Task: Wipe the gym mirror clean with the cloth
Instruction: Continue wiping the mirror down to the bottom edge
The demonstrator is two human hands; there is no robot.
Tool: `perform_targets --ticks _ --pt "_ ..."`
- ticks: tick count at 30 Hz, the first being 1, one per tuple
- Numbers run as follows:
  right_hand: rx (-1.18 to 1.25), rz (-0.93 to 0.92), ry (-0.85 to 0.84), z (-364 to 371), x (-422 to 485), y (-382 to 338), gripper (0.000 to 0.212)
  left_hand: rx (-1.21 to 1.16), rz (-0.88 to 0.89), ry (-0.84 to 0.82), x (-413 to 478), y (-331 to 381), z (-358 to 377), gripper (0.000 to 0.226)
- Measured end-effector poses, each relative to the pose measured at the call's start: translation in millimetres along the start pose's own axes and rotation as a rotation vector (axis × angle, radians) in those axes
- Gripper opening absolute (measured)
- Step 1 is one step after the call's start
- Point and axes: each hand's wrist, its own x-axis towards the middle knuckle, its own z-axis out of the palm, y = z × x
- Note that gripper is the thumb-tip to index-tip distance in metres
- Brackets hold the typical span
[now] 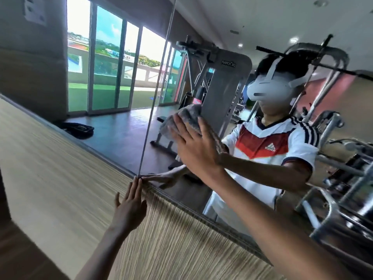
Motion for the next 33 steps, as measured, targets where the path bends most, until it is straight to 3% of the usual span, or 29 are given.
perform_targets --ticks 3,6,8,11,13,15,17,20,22,25,28,29,31,33 --pt "-0.007 -0.169 -0.174 10 -39 -37 0.051 -0.066 -0.056 0.006 2 8 -10 0.067" --pt "0.013 -0.296 -0.316 -2 -120 -4 0.051 -0.208 -0.08 0.038 6 29 -24 0.064" --pt "0.009 -0.204 -0.263 -13 -172 35 0.063 -0.246 -0.055 0.058 5 54 -30 0.071" --pt "0.013 0.097 -0.078 -34 -190 95 0.054 -0.306 0.023 0.104 -5 91 -27 0.078" --pt "-0.003 0.321 0.07 -40 -163 102 0.054 -0.389 0.091 0.161 -11 117 -22 0.08" --pt "0.039 0.425 0.14 -38 -143 78 0.058 -0.418 0.146 0.231 -19 140 -12 0.078" --pt "0.05 0.323 0.095 -26 -156 49 0.06 -0.466 0.189 0.269 -30 161 -1 0.08" --pt "-0.051 0.097 -0.08 -17 -246 47 0.064 -0.504 0.264 0.298 -50 185 16 0.082" --pt "-0.09 0.124 -0.133 -28 -325 76 0.066 -0.504 0.344 0.296 -62 201 29 0.082" --pt "-0.128 0.52 -0.003 -53 -391 149 0.069 -0.473 0.462 0.285 -74 227 44 0.084" --pt "-0.019 1.138 0.283 -75 -357 209 0.069 -0.439 0.549 0.299 -89 268 53 0.084" --pt "-0.003 1.222 0.342 -76 -344 213 0.067 -0.431 0.579 0.305 -96 283 55 0.084" --pt "-0.006 1.083 0.31 -70 -343 201 0.064 -0.403 0.662 0.321 -110 312 62 0.083" --pt "-0.009 0.67 0.152 -58 -385 183 0.064 -0.376 0.73 0.328 -121 332 68 0.082"
